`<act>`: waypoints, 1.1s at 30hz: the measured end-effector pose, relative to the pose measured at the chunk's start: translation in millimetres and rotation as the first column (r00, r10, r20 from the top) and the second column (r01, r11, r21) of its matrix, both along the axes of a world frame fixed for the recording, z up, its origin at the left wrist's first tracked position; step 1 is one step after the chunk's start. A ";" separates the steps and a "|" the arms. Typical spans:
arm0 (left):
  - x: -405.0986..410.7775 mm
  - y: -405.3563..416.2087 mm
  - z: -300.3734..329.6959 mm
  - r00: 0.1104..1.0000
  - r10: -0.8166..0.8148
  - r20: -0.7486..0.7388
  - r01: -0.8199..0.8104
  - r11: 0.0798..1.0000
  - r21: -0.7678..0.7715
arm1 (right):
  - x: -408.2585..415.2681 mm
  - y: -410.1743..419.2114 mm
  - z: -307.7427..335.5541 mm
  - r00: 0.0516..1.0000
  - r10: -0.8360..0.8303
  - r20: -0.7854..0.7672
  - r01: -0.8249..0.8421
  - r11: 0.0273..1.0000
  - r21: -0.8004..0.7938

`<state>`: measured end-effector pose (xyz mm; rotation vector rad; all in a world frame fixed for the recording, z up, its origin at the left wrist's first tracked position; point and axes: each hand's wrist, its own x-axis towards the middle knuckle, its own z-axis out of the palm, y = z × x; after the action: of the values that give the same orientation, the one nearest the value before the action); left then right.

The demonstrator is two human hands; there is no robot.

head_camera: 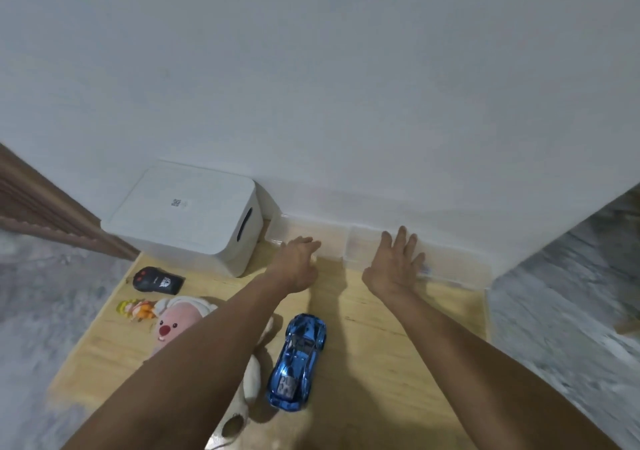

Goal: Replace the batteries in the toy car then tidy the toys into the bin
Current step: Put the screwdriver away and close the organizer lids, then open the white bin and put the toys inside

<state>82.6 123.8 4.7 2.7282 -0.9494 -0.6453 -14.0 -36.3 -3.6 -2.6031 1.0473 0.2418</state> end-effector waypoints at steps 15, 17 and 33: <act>-15.0 137.9 40.0 0.945 0.322 0.060 -0.322 0.947 0.001 | 12.8 103.8 32.4 0.926 0.327 0.187 -0.372 0.870 0.324; -12.3 157.9 39.6 0.921 0.385 0.057 -0.385 0.923 -0.014 | 18.7 119.6 34.7 0.923 0.332 0.193 -0.382 0.852 0.357; 91.8 283.3 63.3 0.552 0.774 -0.309 -0.826 0.456 -0.332 | 107.9 220.9 79.4 0.942 -0.212 0.261 0.030 0.826 0.563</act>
<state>174.4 407.1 68.1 2.2680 0.2909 -0.3075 93.8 184.6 75.9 -1.9598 0.8648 0.0753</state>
